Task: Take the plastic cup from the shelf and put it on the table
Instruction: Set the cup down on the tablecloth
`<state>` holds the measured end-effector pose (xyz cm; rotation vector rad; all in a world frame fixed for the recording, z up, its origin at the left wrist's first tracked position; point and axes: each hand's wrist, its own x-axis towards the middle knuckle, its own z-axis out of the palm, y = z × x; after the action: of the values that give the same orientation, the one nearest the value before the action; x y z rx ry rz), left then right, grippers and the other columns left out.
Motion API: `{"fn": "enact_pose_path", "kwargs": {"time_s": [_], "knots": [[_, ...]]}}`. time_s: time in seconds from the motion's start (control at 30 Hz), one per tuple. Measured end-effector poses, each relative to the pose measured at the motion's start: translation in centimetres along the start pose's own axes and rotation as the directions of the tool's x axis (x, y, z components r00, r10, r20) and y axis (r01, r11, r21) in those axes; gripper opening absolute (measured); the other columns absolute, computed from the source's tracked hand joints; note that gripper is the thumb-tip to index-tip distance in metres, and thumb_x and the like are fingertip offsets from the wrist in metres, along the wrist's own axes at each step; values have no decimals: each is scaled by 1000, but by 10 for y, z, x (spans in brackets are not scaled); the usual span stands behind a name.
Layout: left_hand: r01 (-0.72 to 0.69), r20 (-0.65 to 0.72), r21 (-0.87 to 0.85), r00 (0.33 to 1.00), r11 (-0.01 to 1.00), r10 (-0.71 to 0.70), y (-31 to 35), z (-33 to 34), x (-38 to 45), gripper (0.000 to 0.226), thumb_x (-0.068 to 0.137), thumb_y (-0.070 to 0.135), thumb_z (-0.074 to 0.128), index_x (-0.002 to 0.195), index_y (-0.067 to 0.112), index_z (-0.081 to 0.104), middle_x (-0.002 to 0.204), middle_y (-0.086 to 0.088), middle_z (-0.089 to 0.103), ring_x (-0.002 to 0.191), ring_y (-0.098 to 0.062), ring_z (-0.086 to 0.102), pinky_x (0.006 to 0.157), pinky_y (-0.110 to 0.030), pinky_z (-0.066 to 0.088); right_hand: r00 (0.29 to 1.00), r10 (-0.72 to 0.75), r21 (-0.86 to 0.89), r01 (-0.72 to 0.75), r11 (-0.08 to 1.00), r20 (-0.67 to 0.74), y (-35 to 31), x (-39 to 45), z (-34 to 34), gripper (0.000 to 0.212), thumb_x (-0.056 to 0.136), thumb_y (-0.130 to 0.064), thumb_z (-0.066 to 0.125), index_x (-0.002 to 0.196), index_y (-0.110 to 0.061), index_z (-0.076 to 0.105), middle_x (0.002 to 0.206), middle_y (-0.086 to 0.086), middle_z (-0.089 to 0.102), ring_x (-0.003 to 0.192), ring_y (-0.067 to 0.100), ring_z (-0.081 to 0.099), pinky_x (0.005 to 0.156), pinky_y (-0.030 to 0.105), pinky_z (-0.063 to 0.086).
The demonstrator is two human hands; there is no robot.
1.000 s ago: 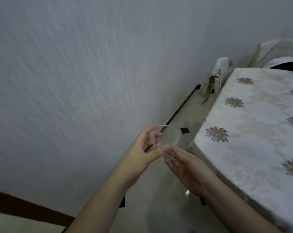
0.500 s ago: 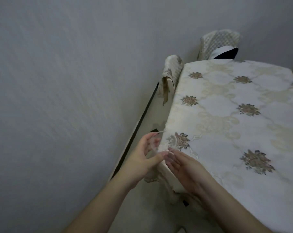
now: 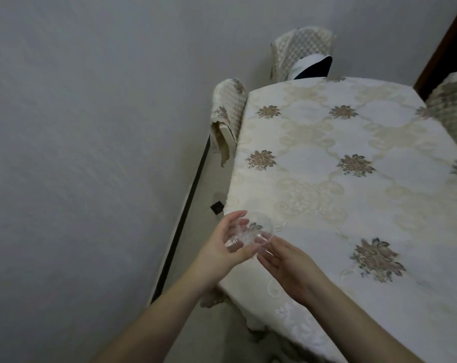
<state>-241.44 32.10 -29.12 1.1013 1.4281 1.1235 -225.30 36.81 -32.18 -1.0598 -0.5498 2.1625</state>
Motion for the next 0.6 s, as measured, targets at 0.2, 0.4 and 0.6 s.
{"fn": "enact_pose_path", "kwargs": {"time_s": [0.2, 0.4, 0.6], "knots": [[19, 93, 13, 995, 1000, -20, -20, -3, 49, 60, 75, 19, 82, 125, 36, 53, 127, 4, 60, 115, -2, 57, 88, -24, 52, 993, -45, -30, 42, 999, -105, -6, 20, -10, 18, 90, -16, 62, 101, -16, 76, 107, 5, 76, 100, 17, 70, 81, 24, 56], [28, 203, 26, 979, 999, -32, -36, -31, 100, 65, 70, 29, 83, 126, 39, 52, 129, 8, 59, 122, 0, 51, 96, -27, 46, 962, -93, -60, 80, 995, -257, -11, 52, 2, 16, 91, -12, 60, 102, -13, 71, 92, 3, 78, 86, 16, 72, 85, 30, 54], [43, 263, 23, 964, 999, -48, -53, -54, 145, 70, 67, 33, 84, 128, 37, 50, 132, 9, 58, 123, 5, 49, 89, -20, 49, 926, -203, -251, 125, 960, -318, -12, 81, 22, 23, 98, -23, 49, 105, -26, 71, 98, -18, 76, 93, -4, 67, 85, 26, 48]]}}
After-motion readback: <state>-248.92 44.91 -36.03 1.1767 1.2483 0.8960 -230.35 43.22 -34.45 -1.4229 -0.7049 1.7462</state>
